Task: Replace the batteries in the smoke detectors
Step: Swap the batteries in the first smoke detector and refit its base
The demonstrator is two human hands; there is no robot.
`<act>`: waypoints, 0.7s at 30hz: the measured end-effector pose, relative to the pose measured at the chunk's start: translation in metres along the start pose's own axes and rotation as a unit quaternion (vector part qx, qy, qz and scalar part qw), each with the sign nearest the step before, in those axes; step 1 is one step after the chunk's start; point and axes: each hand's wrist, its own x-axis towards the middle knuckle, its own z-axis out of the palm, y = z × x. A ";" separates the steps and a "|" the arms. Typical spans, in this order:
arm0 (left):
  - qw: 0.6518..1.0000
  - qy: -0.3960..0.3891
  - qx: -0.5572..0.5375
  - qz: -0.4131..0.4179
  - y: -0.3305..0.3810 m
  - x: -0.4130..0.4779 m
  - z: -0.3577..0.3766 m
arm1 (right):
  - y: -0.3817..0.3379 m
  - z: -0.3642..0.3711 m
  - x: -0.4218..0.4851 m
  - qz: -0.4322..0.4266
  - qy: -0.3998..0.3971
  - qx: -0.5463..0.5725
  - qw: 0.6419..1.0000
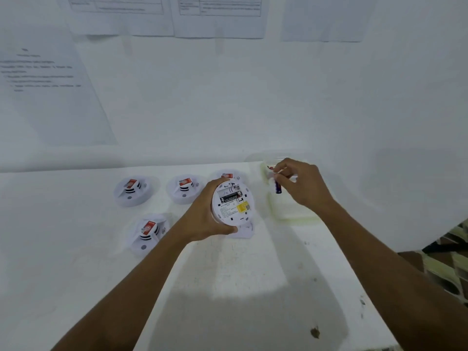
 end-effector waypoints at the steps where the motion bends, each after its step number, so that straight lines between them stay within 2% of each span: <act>1: 1.000 -0.001 0.000 -0.002 0.000 0.002 0.003 | 0.011 -0.004 0.005 0.021 -0.015 -0.031 0.999; 5: 1.000 -0.002 0.000 -0.009 0.000 0.007 0.013 | 0.040 -0.004 0.021 0.089 -0.112 -0.118 0.983; 9: 1.000 0.004 0.010 -0.011 0.001 0.009 0.016 | 0.047 0.007 0.025 0.126 -0.212 -0.104 0.964; 11: 1.000 0.008 0.015 -0.013 0.000 0.009 0.017 | 0.046 0.008 0.023 0.141 -0.233 -0.087 0.958; 16: 1.000 0.010 0.016 -0.008 0.002 0.009 0.020 | 0.041 0.001 0.018 0.147 -0.233 -0.065 0.959; 21: 1.000 0.009 0.020 0.005 0.004 0.012 0.023 | 0.007 0.000 0.001 0.039 -0.118 0.031 0.992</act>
